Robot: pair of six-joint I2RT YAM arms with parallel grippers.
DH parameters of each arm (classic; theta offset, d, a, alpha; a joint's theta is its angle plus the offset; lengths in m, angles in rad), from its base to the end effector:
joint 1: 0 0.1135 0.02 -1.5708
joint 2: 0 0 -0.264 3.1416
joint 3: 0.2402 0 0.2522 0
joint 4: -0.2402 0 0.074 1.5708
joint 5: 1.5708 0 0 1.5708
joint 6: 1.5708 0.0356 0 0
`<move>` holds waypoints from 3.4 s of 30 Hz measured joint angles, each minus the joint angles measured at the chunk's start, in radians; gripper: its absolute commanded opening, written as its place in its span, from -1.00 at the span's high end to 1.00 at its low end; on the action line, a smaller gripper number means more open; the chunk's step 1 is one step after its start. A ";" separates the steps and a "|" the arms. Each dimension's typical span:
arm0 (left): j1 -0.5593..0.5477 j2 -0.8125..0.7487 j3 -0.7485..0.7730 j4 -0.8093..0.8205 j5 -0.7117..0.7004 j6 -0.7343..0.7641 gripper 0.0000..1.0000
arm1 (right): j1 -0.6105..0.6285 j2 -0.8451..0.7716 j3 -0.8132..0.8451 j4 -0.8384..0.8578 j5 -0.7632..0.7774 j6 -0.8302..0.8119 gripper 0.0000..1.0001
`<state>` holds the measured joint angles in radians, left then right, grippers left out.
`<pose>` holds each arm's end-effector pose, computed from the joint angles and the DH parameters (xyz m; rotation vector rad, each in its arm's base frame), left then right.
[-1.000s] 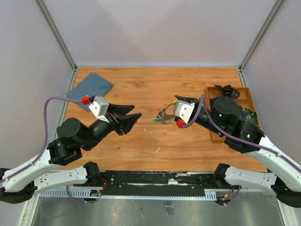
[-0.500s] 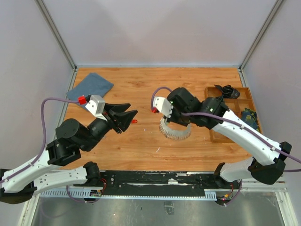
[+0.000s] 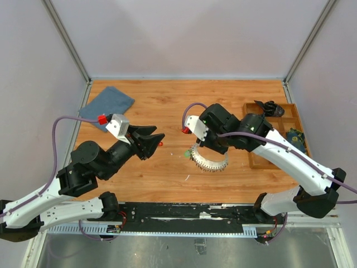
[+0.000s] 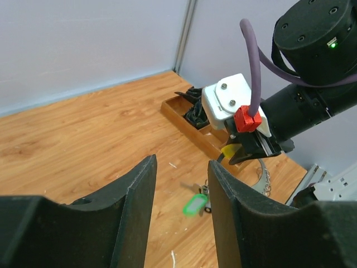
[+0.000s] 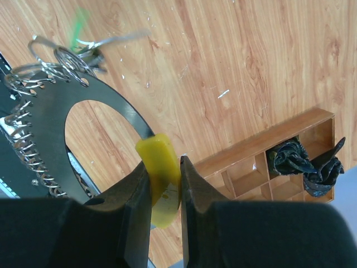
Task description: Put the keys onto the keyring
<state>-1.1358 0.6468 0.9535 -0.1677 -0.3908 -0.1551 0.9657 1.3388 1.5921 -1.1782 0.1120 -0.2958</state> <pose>0.0673 -0.1127 0.4186 0.3924 1.4367 -0.7747 0.1439 0.2011 0.4026 -1.4322 2.0406 0.1422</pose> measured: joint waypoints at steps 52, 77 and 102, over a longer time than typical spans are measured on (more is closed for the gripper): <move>-0.144 0.147 -0.263 0.503 0.056 0.127 0.50 | -0.411 -0.132 0.091 0.061 -0.737 0.098 0.99; -0.563 0.372 -0.246 1.099 -0.365 0.782 0.22 | -0.411 -0.296 -0.038 0.215 -0.915 0.029 0.99; -0.706 0.520 -0.185 1.378 -0.394 1.202 0.40 | -0.411 -0.346 -0.088 0.286 -1.011 0.005 0.99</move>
<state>-1.8423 1.1664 0.7689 1.2102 -0.7849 1.0473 0.5549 0.9924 1.5040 -0.8925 -0.8993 -0.2905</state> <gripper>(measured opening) 0.301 0.214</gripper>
